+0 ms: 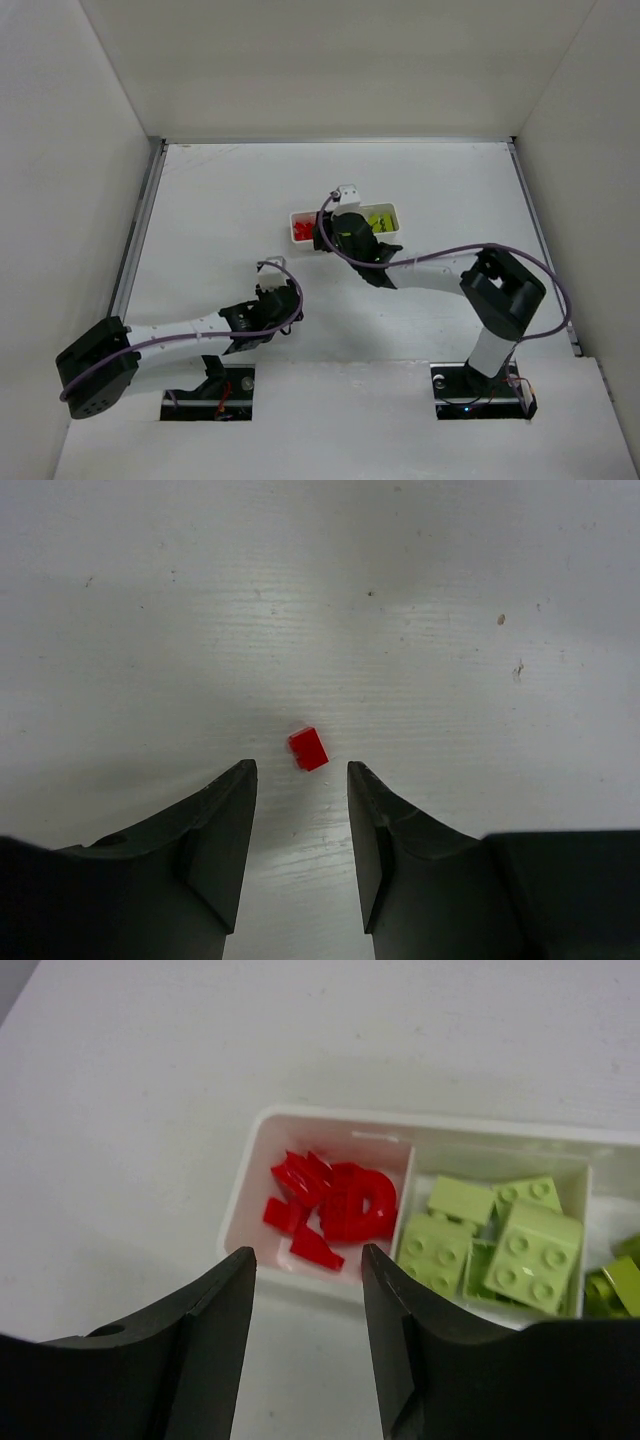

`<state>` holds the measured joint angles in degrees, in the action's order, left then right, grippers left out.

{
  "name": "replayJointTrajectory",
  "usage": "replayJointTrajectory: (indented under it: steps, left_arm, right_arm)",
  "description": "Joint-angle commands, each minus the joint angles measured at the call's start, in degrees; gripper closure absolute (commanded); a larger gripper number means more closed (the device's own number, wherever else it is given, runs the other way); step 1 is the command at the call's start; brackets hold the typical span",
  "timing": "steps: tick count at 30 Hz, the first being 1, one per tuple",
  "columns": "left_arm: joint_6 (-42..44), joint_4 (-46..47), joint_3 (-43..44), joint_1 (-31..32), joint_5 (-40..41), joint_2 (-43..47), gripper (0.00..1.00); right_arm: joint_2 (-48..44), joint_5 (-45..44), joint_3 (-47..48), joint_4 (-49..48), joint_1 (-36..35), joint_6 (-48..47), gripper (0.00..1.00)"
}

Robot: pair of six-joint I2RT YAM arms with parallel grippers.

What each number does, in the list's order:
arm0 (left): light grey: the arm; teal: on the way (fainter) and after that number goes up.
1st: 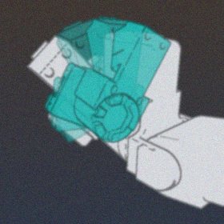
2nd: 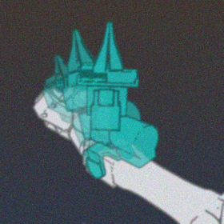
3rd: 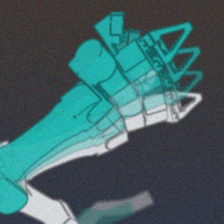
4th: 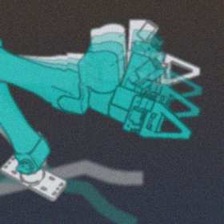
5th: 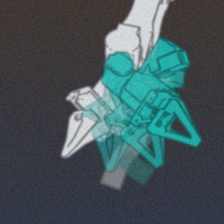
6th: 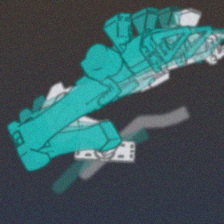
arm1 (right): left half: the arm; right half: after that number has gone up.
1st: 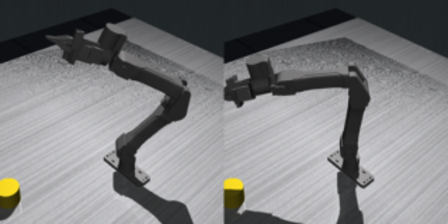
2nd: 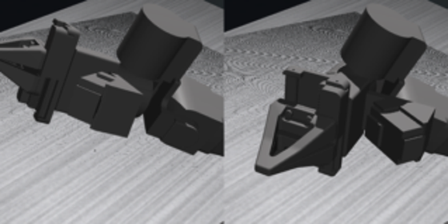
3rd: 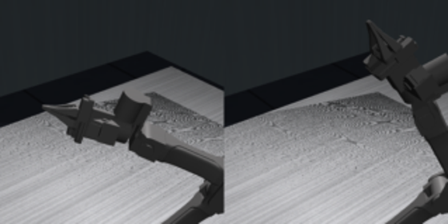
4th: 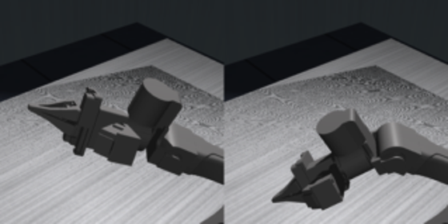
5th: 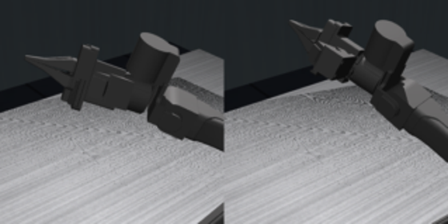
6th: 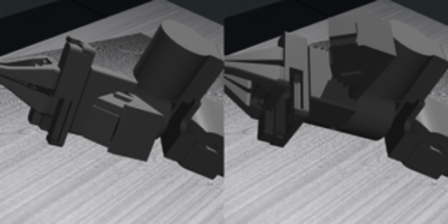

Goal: Sort the legos into containers by color

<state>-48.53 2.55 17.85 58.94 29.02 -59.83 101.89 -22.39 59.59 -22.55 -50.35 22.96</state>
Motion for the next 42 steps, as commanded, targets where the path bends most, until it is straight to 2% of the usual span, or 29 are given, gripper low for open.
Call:
replayJointTrajectory:
  steps: [1,12,17,20,25,31,35,42]
  left_arm:
    - [-1.56,1.85,2.19,0.69,2.45,-1.51,0.61]
    - [-1.57,3.43,3.95,3.15,5.87,-8.63,0.7]
    - [-1.83,2.55,4.13,4.38,8.25,-11.0,0.83]
    - [-2.18,1.41,4.04,5.35,10.35,-10.13,0.89]
    - [-0.43,-1.05,6.41,5.62,11.68,-4.87,0.9]
    - [8.17,3.33,12.64,0.27,9.48,-3.44,0.9]
    - [14.16,9.31,18.09,-6.23,5.1,-9.49,0.9]
    - [17.51,16.35,28.55,-17.05,-2.29,-23.73,0.88]
  right_arm:
    - [-6.96,0.33,-6.14,-5.22,-0.23,2.08,0.48]
    - [-12.41,-1.51,-18.01,-10.58,-3.48,7.71,0.5]
    - [-15.83,-2.65,-23.89,-12.78,-4.98,10.52,0.51]
    - [-19.43,-3.88,-27.68,-13.4,-5.15,11.4,0.51]
    - [-26.99,-5.64,-36.02,-13.32,-6.03,14.83,0.51]
    - [-30.08,-8.98,-42.01,-10.25,-7.87,20.45,0.51]
    - [-31.31,-11.88,-42.1,-5.5,-10.6,21.95,0.51]
    - [-32.19,-12.94,-43.94,-5.58,-11.92,23.71,0.51]
